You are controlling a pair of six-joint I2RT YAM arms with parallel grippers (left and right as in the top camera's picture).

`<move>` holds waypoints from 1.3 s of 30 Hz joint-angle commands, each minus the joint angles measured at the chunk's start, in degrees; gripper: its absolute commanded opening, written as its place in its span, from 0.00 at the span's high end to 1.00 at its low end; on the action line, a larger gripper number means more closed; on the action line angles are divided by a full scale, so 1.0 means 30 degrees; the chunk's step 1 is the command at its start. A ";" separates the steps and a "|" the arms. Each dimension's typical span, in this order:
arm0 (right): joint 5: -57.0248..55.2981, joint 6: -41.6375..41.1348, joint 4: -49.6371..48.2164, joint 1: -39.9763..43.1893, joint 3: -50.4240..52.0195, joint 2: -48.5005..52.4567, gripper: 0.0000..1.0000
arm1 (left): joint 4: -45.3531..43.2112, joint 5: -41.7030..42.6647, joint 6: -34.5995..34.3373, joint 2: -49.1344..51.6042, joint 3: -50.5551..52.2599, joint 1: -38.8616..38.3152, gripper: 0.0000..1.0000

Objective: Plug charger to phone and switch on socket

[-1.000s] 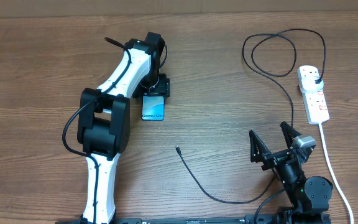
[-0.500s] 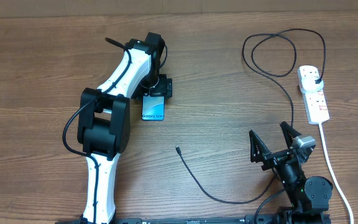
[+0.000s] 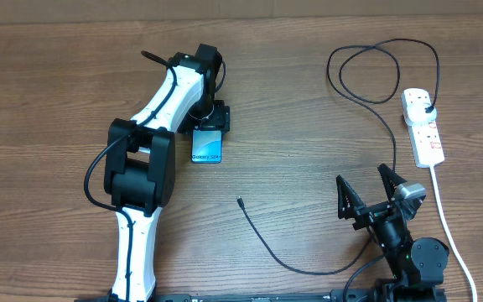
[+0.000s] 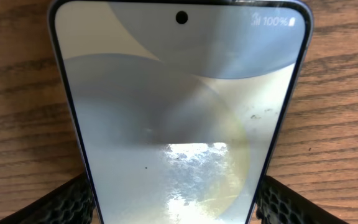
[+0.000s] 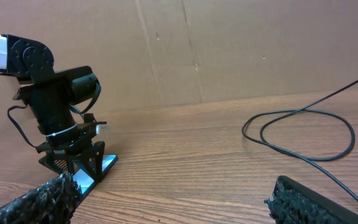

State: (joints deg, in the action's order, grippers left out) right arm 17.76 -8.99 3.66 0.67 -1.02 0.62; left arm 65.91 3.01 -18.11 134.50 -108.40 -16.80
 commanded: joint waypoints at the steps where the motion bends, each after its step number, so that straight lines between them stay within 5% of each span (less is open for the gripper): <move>1: -0.0029 0.0029 -0.0117 -0.0095 0.0182 -0.0153 0.00 | 0.0044 0.1013 -0.0255 0.0561 0.0758 -0.0051 0.22; 14: 0.1712 -0.0015 -0.1064 -0.0095 -0.0058 -0.0146 0.00 | 0.0219 0.1537 -0.0044 0.0561 0.0758 -0.0051 0.29; 20: -0.0627 -0.0852 0.1785 -0.0095 -0.4947 0.0743 0.00 | 0.0240 0.1508 -0.0029 0.0561 0.0758 -0.0051 0.28; 32: 0.0051 0.0597 1.0404 -0.0095 -1.9875 1.2160 0.00 | 0.0466 0.1501 -0.0044 0.0561 0.0758 -0.0051 0.27; 39: 0.4881 0.0525 1.4192 -0.0095 -2.3059 1.8520 0.00 | 0.0357 0.1486 -0.0051 0.0561 0.0758 -0.0051 0.27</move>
State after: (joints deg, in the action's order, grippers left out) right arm 23.79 -8.19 45.30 0.64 -69.01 51.99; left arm 66.94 4.34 -18.09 134.37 -108.33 -16.80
